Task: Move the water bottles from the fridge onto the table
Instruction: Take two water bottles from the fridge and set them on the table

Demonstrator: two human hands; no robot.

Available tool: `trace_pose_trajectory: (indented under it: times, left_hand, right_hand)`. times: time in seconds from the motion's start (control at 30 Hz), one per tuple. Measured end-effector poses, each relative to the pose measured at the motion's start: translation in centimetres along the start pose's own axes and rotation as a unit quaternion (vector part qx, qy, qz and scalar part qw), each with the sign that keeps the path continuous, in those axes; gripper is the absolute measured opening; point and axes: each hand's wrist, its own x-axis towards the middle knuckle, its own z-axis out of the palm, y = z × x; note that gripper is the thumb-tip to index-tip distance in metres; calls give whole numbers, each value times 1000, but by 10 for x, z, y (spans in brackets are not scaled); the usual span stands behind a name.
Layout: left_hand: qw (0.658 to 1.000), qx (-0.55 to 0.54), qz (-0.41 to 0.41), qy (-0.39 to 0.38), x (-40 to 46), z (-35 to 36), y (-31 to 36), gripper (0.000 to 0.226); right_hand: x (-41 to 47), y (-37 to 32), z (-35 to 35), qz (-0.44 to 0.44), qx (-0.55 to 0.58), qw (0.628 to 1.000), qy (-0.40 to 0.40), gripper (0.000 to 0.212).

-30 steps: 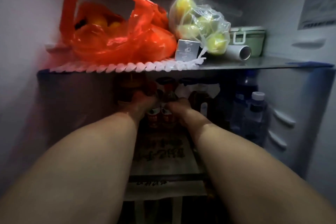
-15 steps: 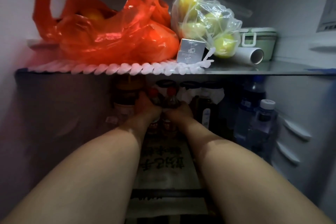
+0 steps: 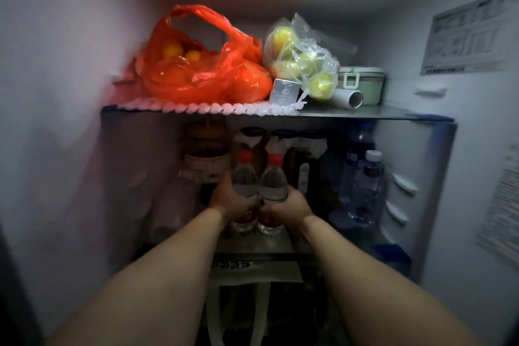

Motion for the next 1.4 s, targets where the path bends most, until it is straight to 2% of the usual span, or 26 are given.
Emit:
trace_pose_trajectory:
  times: [0.07, 0.13, 0.17, 0.27, 0.37, 0.43, 0.57, 0.73, 0.8, 0.97, 1.07, 1.27, 1.4]
  left_hand:
    - [999, 23, -40, 21, -12, 0, 1, 84]
    - [997, 49, -63, 16, -27, -2, 5, 72]
    - [997, 48, -62, 11, -36, -3, 7, 65]
    - [999, 20, -33, 14, -68, -7, 14, 55]
    - [999, 21, -25, 19, -104, -22, 34, 57]
    - [999, 38, -12, 37, -131, -36, 50, 53]
    - [994, 38, -3, 102, -193, -61, 82, 45]
    - [983, 35, -28, 177, -301, -81, 119, 56]
    - [977, 38, -43, 207, -348, -88, 128, 53]
    - [957, 59, -102, 264, -461, -119, 148, 67]
    - [948, 63, -122, 288, -526, -151, 162, 52]
    - [907, 85, -127, 392, -662, -231, 192, 26]
    - [859, 137, -169, 463, -746, -292, 203, 34]
  right_hand:
    - [-16, 1, -3, 17, 6, 1000, 15, 57]
    - [-32, 0, -10, 23, 4, 1000, 17, 49]
    - [-42, 0, -13, 18, 13, 1000, 15, 45]
    - [-72, 0, -21, -2, 36, 999, 9, 51]
    - [-104, -11, -27, -17, 56, 998, -31, 57]
    - [-124, -23, -29, -37, 74, 995, -57, 54]
    - [-171, -51, -25, -89, 114, 982, -125, 42]
    - [-248, -70, -14, -129, 163, 958, -197, 37]
    - [-283, -73, -9, -131, 164, 947, -243, 39]
    - [-364, -89, 10, -125, 117, 911, -376, 40]
    - [-409, -111, 36, -139, 92, 877, -451, 44]
    - [-521, -167, 123, -186, 94, 795, -569, 44]
    - [-594, -201, 196, -218, 83, 736, -635, 45]
